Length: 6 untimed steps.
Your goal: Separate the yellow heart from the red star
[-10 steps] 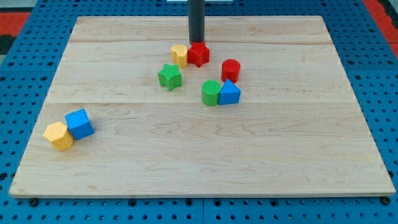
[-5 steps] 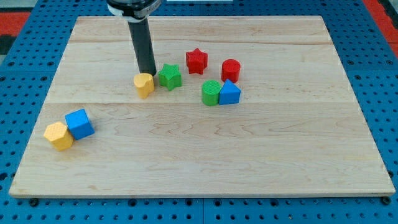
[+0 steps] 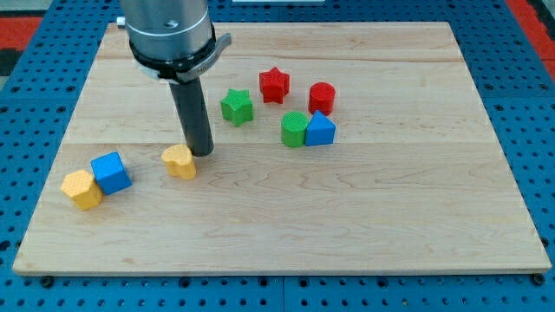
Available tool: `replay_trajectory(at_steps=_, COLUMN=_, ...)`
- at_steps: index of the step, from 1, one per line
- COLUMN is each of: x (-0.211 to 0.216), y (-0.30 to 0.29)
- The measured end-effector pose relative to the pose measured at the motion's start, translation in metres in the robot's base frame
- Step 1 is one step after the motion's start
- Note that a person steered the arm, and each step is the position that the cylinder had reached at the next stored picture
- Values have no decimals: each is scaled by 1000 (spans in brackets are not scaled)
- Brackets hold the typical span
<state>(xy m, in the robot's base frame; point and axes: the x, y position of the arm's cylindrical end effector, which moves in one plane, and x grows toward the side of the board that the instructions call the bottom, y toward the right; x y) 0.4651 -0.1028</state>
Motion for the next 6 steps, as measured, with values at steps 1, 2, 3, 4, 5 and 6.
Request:
replay_trajectory(at_steps=1, x=17, y=-13)
replay_trajectory(at_steps=2, x=37, y=-46)
replay_trajectory(at_steps=3, x=48, y=-44)
replay_trajectory(at_steps=4, x=48, y=-36)
replay_trajectory(at_steps=5, x=50, y=-26)
replay_trajectory(at_steps=6, x=70, y=-41)
